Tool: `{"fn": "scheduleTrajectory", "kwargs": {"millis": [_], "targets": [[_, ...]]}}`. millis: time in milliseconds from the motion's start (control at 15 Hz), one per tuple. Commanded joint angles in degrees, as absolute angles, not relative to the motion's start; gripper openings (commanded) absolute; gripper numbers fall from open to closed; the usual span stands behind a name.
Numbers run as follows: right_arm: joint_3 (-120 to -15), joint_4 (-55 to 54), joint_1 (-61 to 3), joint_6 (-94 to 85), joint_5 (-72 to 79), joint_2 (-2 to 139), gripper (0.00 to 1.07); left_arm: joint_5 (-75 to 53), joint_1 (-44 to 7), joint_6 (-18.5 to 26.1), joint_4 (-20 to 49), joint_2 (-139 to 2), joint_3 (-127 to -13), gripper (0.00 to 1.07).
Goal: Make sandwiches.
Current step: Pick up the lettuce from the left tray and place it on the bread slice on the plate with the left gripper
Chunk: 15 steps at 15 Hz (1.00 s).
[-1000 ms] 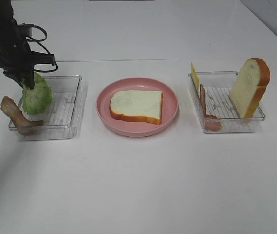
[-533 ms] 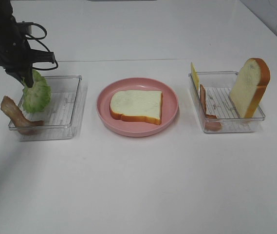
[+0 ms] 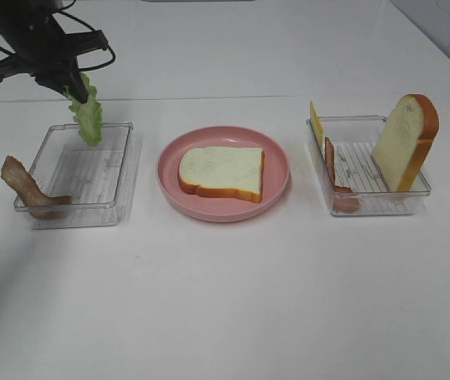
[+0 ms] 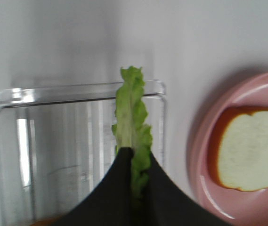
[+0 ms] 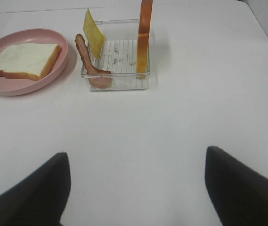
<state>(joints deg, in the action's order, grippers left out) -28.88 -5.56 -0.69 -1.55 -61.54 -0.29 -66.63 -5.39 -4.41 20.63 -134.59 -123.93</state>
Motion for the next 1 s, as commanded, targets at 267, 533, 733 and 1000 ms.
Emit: {"fn": "scheduleTrajectory", "kwargs": {"millis": [267,533,733,1000], "targets": [[-28.7,-5.4,-0.3,-1.7,-60.7,-1.3,0.75,-61.0,-8.2,3.2,39.5,-133.9,-124.4,0.00],[-28.7,-5.4,-0.3,-1.7,-60.7,-1.3,0.75,-54.1,-14.7,5.5,45.1,-135.8,-124.4,0.00],[-28.7,-5.4,-0.3,-1.7,-60.7,-1.3,0.75,-51.9,-18.6,5.6,48.6,-138.0,-124.4,0.00],[-28.7,-5.4,-0.3,-1.7,-60.7,-1.3,0.75,-51.6,-22.9,7.7,50.2,-141.1,-124.4,0.00]]}}
